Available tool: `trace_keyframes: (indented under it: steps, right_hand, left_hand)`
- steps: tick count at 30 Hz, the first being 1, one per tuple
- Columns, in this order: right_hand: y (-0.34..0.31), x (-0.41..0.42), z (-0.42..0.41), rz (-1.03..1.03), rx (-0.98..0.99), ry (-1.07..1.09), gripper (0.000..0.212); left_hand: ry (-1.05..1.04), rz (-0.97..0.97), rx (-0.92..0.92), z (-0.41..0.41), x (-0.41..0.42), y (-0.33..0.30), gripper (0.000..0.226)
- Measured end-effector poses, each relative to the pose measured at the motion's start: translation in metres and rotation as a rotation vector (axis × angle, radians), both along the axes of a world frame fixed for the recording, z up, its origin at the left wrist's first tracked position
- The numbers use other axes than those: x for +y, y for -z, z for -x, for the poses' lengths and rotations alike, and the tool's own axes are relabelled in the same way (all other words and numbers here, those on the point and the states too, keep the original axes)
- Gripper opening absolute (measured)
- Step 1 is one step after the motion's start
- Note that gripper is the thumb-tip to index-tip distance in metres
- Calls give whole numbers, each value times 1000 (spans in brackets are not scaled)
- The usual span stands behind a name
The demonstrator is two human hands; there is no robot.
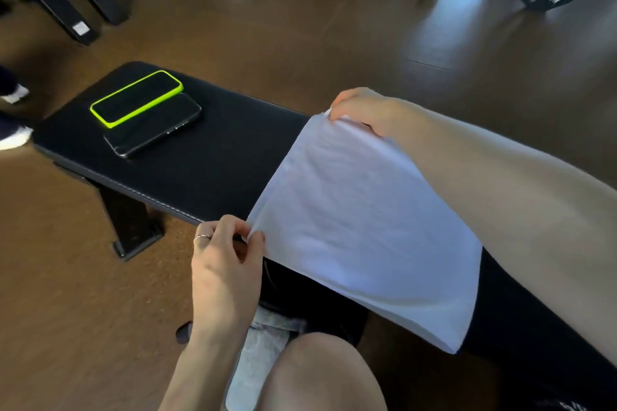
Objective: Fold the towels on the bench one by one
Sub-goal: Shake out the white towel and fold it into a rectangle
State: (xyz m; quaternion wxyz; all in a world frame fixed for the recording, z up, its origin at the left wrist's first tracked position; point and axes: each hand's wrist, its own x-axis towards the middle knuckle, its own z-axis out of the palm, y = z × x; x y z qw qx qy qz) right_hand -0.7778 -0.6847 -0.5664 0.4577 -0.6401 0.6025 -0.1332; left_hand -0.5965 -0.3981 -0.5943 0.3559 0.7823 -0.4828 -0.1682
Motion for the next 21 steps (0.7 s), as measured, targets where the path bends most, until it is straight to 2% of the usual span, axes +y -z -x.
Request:
trace_keyframes:
  steps: [5,10,16,21]
  right_hand:
    - [-1,-2,-3,6,-72,57,24]
    - [-14,7,7,209,-90,63,8]
    - [-53,32,41,317,-158,40,12]
    - [-97,63,89,337,-250,114,14]
  left_hand:
    - [27,0,-12,-3,-2,-1,13]
    - [33,9,-34,-5,-1,-9,16]
    - [104,66,-59,-7,-4,-34,13]
    - [211,113,-95,-21,-12,-69,13]
